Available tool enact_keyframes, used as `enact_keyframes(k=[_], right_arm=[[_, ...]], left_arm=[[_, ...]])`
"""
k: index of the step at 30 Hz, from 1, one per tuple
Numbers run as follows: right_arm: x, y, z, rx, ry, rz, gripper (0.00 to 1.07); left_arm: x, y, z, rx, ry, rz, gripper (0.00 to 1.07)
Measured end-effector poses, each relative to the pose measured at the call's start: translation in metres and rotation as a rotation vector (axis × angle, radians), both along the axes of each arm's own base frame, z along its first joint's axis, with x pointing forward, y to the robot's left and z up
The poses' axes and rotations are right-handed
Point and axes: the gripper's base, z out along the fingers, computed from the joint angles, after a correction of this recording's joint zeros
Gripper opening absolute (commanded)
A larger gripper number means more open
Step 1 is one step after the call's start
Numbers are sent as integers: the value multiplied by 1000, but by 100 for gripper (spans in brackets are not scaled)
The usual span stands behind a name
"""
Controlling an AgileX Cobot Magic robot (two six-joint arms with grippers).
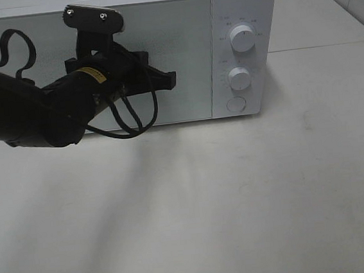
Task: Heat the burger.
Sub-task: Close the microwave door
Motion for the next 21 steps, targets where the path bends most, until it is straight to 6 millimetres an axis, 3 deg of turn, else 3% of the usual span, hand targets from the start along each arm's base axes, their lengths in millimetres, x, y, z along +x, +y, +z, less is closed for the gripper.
enact_keyframes(k=[9,15,17,18,19,20,21], right_arm=[[0,0,0,0,0,0,76],[0,0,0,0,0,0,76],[0,0,0,0,0,0,76],[0,0,0,0,0,0,76],[0,0,0,0,0,0,76],[0,0,0,0,0,0,76],[0,0,0,0,0,0,76]], left_arm=[[-3,-7,0,8,37,-19,0],[-18,-3,11,-43,23,19,0],[-32,-5,15,-47,59,0,17],[-32,-5,15,-47,59,0,17],[-40,-7,17,-33,125,-29,44],[-44,-8,17,-22,167,-45,58],[-44,-8,17,-22,167,-45,58]])
